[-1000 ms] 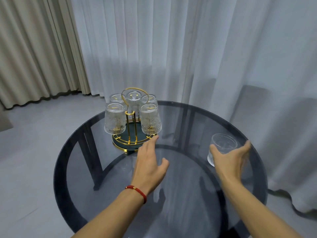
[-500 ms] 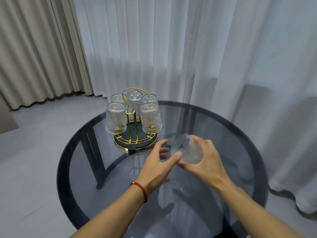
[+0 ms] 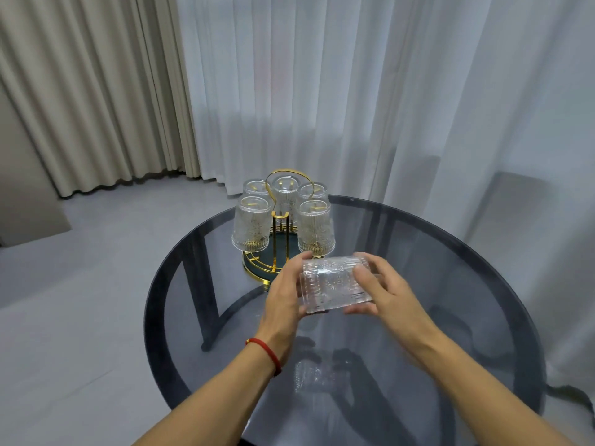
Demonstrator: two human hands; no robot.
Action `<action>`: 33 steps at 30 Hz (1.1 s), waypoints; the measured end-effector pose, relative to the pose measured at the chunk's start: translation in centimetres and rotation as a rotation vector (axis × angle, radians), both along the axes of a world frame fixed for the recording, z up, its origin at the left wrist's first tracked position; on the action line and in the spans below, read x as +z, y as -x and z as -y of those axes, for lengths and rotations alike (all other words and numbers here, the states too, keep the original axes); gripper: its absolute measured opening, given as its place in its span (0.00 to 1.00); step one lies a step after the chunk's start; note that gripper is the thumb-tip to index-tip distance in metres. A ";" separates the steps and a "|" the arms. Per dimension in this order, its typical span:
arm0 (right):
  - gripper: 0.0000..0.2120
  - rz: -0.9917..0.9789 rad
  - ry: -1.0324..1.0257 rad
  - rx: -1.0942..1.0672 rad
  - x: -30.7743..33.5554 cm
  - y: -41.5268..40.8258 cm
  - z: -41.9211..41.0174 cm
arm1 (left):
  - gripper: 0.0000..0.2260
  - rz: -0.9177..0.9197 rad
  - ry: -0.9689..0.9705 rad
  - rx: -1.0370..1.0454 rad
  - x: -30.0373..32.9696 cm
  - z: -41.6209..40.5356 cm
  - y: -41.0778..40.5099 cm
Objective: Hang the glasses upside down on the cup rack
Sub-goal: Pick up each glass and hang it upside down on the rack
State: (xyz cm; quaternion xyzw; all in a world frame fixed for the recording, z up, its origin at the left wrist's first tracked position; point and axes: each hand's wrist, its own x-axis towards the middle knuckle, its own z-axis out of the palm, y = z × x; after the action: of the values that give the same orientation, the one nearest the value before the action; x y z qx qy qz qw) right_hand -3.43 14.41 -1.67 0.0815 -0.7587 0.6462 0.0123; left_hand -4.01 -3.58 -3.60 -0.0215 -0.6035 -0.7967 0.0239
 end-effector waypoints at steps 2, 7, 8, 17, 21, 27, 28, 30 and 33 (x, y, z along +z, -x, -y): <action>0.25 -0.169 -0.196 -0.106 2.0 0.8 1.2 | 0.18 -0.081 0.313 0.184 -0.8 1.3 1.1; 0.25 -0.448 -0.416 -0.226 8.3 4.0 5.2 | 0.26 -0.233 1.204 0.236 -4.8 3.5 3.5; 0.25 -0.477 -0.459 -0.220 9.3 4.7 6.0 | 0.28 -0.234 1.248 0.215 -5.2 3.5 3.7; 0.33 -0.520 -0.778 -0.185 12.0 9.7 11.0 | 0.32 -0.220 1.369 0.184 -6.2 3.1 4.1; 0.33 -0.518 -0.799 -0.213 11.5 10.5 11.7 | 0.32 -0.234 1.360 0.185 -6.3 3.3 4.2; 0.32 -0.557 -0.786 -0.233 11.2 10.7 10.6 | 0.33 -0.234 1.343 0.167 -6.5 3.3 4.3; 0.31 -0.564 -0.779 -0.233 11.2 10.7 10.4 | 0.33 -0.238 1.342 0.172 -6.5 3.3 4.3; 0.30 -0.570 -0.779 -0.223 11.2 10.7 10.1 | 0.33 -0.251 1.338 0.187 -6.4 3.2 4.3; 0.27 -0.577 -0.842 -0.165 10.5 10.8 10.3 | 0.33 -0.249 1.333 0.191 -6.5 3.1 4.3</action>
State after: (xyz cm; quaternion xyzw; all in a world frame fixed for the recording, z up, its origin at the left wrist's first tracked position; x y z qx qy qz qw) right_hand -14.25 4.07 8.83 0.1940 -0.9227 0.2331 0.2380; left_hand -8.30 -6.67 -10.06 -0.0697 -0.9571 -0.2408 0.1451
